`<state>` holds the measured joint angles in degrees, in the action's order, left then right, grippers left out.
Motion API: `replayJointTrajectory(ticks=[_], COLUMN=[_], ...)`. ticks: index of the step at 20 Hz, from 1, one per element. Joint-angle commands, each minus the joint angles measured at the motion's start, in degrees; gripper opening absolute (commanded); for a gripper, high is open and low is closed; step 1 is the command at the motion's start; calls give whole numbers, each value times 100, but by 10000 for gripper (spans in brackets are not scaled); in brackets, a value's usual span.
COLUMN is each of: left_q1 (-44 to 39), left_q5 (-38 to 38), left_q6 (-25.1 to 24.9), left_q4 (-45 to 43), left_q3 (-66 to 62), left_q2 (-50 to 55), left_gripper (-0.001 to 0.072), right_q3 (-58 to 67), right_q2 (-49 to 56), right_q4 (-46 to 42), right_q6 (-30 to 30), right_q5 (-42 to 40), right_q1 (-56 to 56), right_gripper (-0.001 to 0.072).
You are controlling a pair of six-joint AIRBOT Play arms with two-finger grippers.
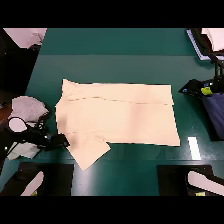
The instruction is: Fold the shirts.
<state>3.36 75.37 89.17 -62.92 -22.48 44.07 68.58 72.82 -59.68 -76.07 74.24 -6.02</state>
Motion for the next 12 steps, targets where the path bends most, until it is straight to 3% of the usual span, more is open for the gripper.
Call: replayJointTrajectory(ticks=[1,8,9,10,12], left_q1=[2,-4,-4,-4,-4], left_q5=[-525,-1198,-1215,-1228,-1167], left_q6=[90,94,81,15,-105], left_q4=[457,1029,1113,1187,1211], left_q3=[402,796,793,769,645], left_q2=[-98,-92,-92,-94,-94], left_gripper=[498,478,229,35,24], right_q3=[0,-2,-2,-4,-256], right_q2=[-4,-7,-9,-11,-125], right_q4=[11,11,-17,-42,-50], right_q6=[26,26,35,76,81], right_q5=[-31,210,365,608,929], right_q1=[55,55,26,-48,-306], right_gripper=[390,389,389,389,389])
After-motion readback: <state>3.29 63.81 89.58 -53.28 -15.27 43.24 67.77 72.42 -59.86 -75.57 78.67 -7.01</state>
